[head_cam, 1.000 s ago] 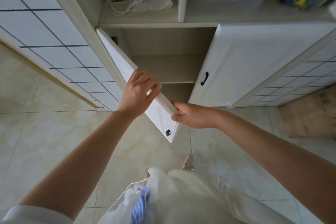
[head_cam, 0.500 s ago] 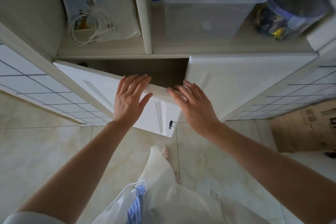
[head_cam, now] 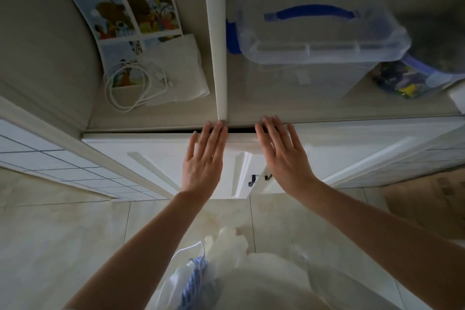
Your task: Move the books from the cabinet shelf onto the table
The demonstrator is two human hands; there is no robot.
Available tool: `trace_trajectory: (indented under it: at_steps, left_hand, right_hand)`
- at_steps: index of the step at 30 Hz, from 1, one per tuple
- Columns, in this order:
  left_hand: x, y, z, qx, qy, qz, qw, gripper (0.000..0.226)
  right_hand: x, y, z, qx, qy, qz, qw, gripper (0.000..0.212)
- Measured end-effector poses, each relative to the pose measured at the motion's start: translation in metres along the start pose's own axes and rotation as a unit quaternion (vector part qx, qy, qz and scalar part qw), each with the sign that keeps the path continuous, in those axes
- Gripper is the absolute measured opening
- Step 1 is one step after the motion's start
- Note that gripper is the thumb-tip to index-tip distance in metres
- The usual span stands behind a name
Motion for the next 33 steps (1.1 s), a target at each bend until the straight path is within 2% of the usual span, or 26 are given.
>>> trace_trajectory:
  at_steps: [9,16,25,33]
  left_hand:
    - [-0.004,-0.010,-0.007,0.008,0.011,-0.059,0.998,0.094]
    - [-0.008,-0.011,-0.002,0.013,-0.008,-0.076,0.997,0.085]
    - [-0.009,-0.006,0.004,0.015,-0.062,-0.050,0.997,0.083]
    - [-0.011,0.013,0.030,0.034,-0.122,0.024,0.992,0.076]
  right_hand:
    - [-0.011,0.008,0.001,0.018,0.044,0.008,0.999,0.044]
    - [-0.014,0.007,0.002,0.034,0.042,0.004,0.999,0.047]
    - [-0.011,0.002,0.008,0.002,-0.079,-0.024,0.997,0.082]
    - [0.018,-0.005,0.031,-0.038,-0.106,-0.049,0.992,0.068]
Point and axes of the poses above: each hand's wrist, its own x-axis away from the middle knuckle, its own z-axis out of the back of the hand, y = z × x, the point moved 6 cm from there along -x, towards the middle knuckle, and after that the axes turned 1 degree about -x, right-handed, at the moved point
